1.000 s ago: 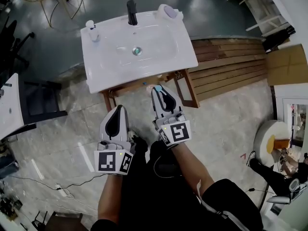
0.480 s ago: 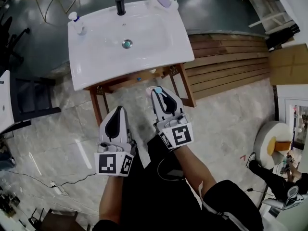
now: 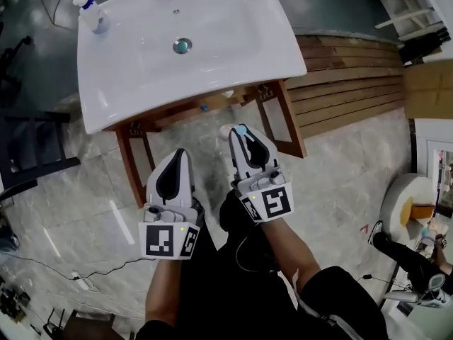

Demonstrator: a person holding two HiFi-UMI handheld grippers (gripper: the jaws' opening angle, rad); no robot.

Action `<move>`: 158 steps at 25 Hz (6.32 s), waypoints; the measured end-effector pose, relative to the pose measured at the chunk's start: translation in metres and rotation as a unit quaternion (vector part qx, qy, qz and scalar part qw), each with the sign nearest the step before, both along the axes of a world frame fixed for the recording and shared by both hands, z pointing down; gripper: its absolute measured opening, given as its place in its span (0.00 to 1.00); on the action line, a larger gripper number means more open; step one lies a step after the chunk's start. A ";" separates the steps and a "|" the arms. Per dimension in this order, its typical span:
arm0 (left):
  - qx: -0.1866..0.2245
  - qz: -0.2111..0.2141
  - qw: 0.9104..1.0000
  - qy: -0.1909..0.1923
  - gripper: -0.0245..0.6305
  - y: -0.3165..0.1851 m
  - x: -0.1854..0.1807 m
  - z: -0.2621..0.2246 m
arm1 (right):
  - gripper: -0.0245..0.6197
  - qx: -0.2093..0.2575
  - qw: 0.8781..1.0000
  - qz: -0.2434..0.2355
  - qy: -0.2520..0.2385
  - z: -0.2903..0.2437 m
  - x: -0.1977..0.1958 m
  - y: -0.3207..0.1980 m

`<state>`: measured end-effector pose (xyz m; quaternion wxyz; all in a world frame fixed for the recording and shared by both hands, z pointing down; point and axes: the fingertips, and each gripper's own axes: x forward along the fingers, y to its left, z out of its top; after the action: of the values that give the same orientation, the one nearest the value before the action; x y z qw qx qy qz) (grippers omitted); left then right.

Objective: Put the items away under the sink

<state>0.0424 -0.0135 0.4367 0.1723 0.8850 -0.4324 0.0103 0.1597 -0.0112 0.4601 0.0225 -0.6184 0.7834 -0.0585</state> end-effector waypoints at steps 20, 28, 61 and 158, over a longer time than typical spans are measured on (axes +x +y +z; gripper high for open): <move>0.040 0.038 0.998 0.002 0.04 -0.022 0.027 0.172 | 0.16 0.022 1.000 0.002 -0.009 0.153 0.014 -0.011; 0.068 0.049 0.996 0.016 0.04 -0.020 0.023 0.218 | 0.16 0.039 0.999 0.007 0.003 0.205 0.010 -0.009; 0.085 0.031 0.996 0.019 0.04 -0.002 -0.013 0.230 | 0.16 0.074 0.995 0.060 0.000 0.213 0.014 -0.092; 0.049 0.042 0.997 0.039 0.04 -0.018 0.035 0.225 | 0.06 -0.021 0.998 0.049 -0.025 0.246 0.025 -0.039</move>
<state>0.0772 -0.0319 0.6621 0.1452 0.9094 -0.3878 -0.0379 0.1846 -0.0505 0.7065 0.0322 -0.6549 0.7497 -0.0894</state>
